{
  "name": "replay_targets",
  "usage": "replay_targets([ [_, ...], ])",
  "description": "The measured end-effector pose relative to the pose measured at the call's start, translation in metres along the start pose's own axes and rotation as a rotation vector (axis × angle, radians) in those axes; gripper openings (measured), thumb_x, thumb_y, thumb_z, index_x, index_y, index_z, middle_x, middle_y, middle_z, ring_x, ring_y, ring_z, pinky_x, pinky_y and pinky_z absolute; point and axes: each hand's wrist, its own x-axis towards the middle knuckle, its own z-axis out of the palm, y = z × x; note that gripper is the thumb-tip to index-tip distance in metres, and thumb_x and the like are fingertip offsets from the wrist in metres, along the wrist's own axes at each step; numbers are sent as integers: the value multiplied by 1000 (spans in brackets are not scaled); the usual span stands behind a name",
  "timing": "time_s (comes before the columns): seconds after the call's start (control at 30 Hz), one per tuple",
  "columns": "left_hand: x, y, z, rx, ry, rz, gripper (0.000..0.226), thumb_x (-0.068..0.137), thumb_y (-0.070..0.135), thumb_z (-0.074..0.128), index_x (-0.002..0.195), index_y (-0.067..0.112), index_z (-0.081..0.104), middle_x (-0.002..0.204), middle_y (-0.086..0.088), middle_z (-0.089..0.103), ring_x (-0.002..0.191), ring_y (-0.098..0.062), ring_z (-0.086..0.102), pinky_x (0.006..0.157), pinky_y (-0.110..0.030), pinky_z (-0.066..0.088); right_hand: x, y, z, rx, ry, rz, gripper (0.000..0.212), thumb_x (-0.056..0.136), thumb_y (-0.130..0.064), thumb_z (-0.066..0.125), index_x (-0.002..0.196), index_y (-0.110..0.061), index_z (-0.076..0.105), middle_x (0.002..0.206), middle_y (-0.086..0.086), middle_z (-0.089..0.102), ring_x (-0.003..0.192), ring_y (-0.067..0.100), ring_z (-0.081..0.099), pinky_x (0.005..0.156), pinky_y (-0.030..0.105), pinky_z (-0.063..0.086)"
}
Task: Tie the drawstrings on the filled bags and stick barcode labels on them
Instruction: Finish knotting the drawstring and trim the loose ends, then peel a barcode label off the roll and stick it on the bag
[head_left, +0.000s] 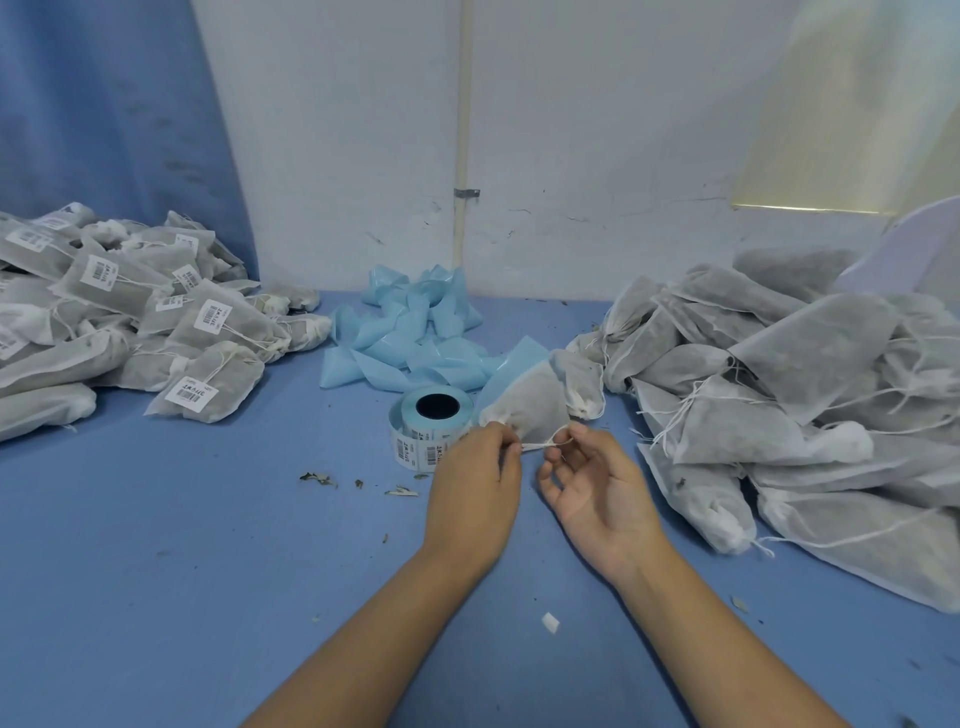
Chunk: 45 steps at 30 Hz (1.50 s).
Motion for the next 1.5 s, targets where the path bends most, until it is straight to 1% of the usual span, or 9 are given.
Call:
replay_targets([
  [0.3,6,2,-10,-39,172,70,22,80,8,67,87,23,51,77,18,48,78,1,47,70,-5,35,-1,-1,1,-34,-4,-7,6,68,-10,63,70,-13,58,65,0,60,58,10,56,56,19,51],
  [0.4,7,4,-15,-156,259,80,34,81,0,66,94,26,49,88,18,49,86,12,49,75,0,34,-1,1,2,-75,-32,10,10,68,-10,65,76,-12,59,72,1,67,60,9,60,57,19,52],
  [0.57,11,8,-16,-285,289,42,53,78,-9,62,117,25,53,120,9,38,107,-12,51,90,-14,43,2,4,1,-113,26,-21,16,66,-11,70,80,-8,66,76,3,69,61,9,62,57,19,53],
  [0.7,16,4,-20,-303,271,-97,40,82,-6,63,118,10,63,129,3,43,112,-12,52,81,-2,40,3,4,-1,-107,86,-64,13,63,-9,72,76,-5,72,72,6,69,57,9,63,55,18,53],
  [0.83,18,-2,-24,-405,298,-156,11,90,12,61,95,23,61,113,11,57,94,0,54,74,-1,39,2,5,0,-182,83,-81,13,73,-4,69,64,-10,76,70,6,69,58,8,63,56,17,53],
  [0.97,18,3,-25,-515,311,-137,17,98,17,48,90,32,49,76,28,58,70,5,50,64,-8,40,-2,10,4,-354,98,-160,14,84,-2,65,75,-9,72,71,3,69,62,7,62,61,15,52],
  [1.17,23,9,-26,-602,345,-115,25,97,7,46,92,31,50,78,33,58,73,11,53,66,-5,40,-3,14,6,-398,115,-191,9,84,-7,67,91,-6,73,93,3,75,85,11,70,71,17,53],
  [1.33,26,3,-29,-666,254,-161,26,95,3,45,90,25,57,66,24,59,58,6,50,55,-10,41,-2,14,6,-378,130,-186,6,85,-8,66,86,-8,72,85,5,74,79,12,70,72,20,55],
  [1.5,23,3,-34,-811,113,-169,27,86,5,43,99,18,63,86,11,67,79,-4,61,66,-17,48,-1,12,5,-365,132,-171,11,87,-10,65,94,-3,71,94,11,74,86,17,71,76,23,57],
])
